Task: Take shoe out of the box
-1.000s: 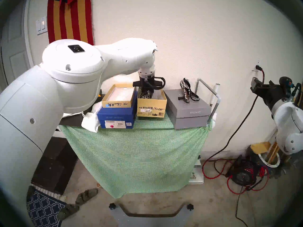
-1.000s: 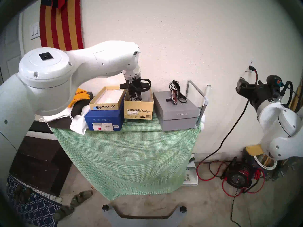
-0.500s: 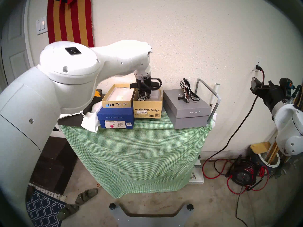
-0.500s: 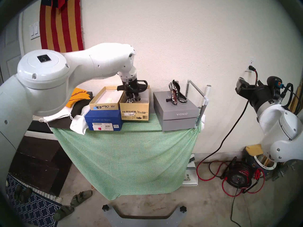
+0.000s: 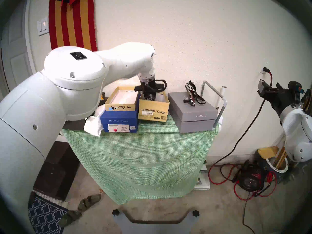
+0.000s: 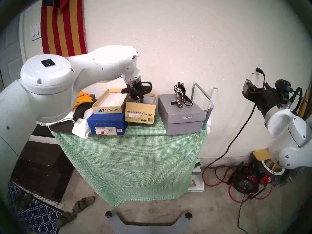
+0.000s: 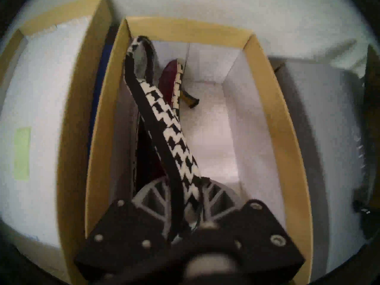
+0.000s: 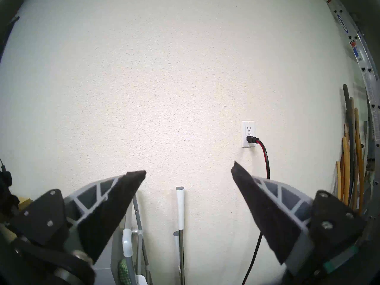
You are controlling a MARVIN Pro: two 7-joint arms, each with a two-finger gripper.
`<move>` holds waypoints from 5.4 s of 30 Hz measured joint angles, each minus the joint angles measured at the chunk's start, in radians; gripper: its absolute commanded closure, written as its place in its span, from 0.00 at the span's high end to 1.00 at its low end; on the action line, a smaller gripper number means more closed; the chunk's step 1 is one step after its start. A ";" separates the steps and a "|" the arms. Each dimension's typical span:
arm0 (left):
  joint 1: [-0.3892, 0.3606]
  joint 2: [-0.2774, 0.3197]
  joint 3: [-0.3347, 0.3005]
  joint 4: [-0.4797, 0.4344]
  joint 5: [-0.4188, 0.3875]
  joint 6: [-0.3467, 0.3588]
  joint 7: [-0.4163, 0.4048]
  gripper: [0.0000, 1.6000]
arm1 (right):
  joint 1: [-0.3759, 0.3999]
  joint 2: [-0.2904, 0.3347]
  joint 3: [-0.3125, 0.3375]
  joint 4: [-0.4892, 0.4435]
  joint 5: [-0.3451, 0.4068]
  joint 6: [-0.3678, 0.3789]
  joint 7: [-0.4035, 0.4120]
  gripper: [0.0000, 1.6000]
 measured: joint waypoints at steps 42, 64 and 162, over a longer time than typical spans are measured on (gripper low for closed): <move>-0.030 0.077 0.073 -0.204 0.017 -0.003 -0.072 0.00 | 0.058 0.077 -0.066 0.000 -0.124 0.000 -0.004 1.00; -0.170 0.225 0.025 -0.357 -0.020 -0.001 -0.175 0.00 | 0.095 0.119 -0.107 0.000 -0.196 0.000 -0.004 1.00; -0.247 0.434 0.051 -0.645 0.130 -0.001 -0.351 0.00 | -0.466 0.354 0.651 0.000 -0.561 0.441 0.405 1.00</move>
